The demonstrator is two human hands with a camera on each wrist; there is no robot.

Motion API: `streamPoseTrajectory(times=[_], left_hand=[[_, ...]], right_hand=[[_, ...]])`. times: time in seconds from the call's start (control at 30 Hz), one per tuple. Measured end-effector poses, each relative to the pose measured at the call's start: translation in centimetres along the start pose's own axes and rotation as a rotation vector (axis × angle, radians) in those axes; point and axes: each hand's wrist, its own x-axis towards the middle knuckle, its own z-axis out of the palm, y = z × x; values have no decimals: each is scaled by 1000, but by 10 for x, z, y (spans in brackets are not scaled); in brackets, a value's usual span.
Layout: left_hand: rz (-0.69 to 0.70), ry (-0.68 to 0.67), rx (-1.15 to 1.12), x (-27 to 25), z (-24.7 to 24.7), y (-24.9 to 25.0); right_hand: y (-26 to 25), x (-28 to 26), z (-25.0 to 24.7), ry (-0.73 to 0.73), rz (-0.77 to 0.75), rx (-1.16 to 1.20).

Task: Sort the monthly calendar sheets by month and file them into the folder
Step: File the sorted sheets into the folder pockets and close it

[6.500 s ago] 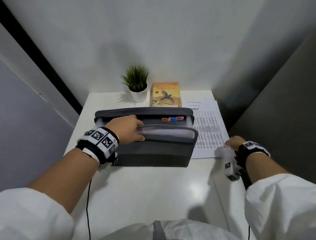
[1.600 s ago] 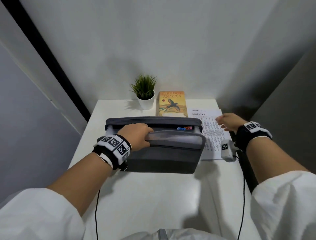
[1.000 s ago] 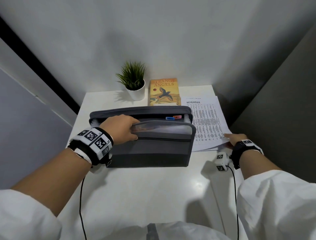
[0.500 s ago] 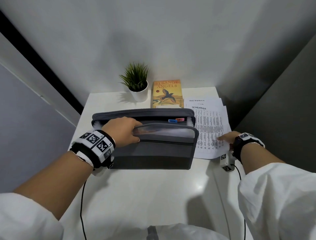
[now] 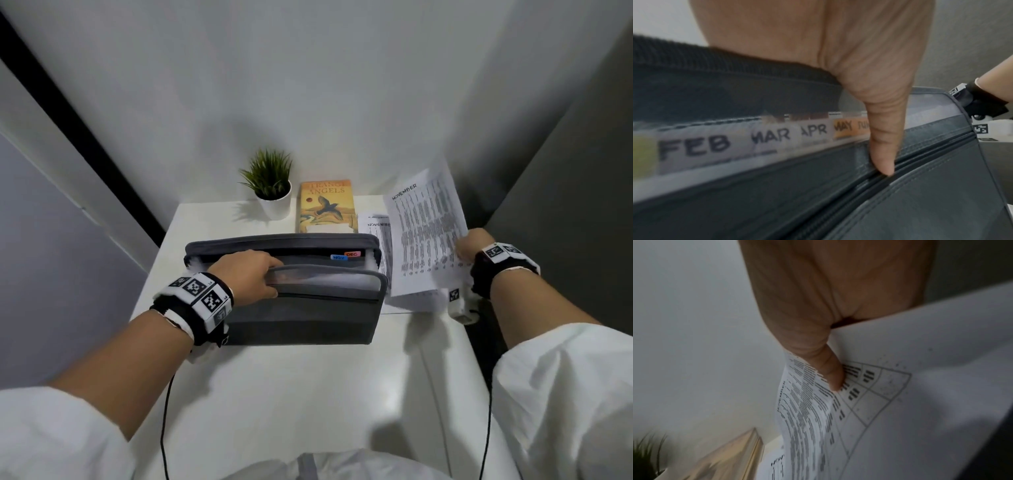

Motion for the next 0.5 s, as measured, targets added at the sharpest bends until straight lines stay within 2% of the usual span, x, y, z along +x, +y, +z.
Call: streamPoseTrajectory(times=[0.07,0.17,0.33,0.5], left_hand=[[3,12,-2,-1,1,0],[6,20,-3,-2,1,-1],[16,23,-8,3,2,-3],[41,21,1,10,6,-8]], right_hand=[[0,-3,-11,43,-15,11],[4,-9,-10,24,-5,22],[8,-10,34,-110,42,-12],[19,-1,69,-151,155,8]])
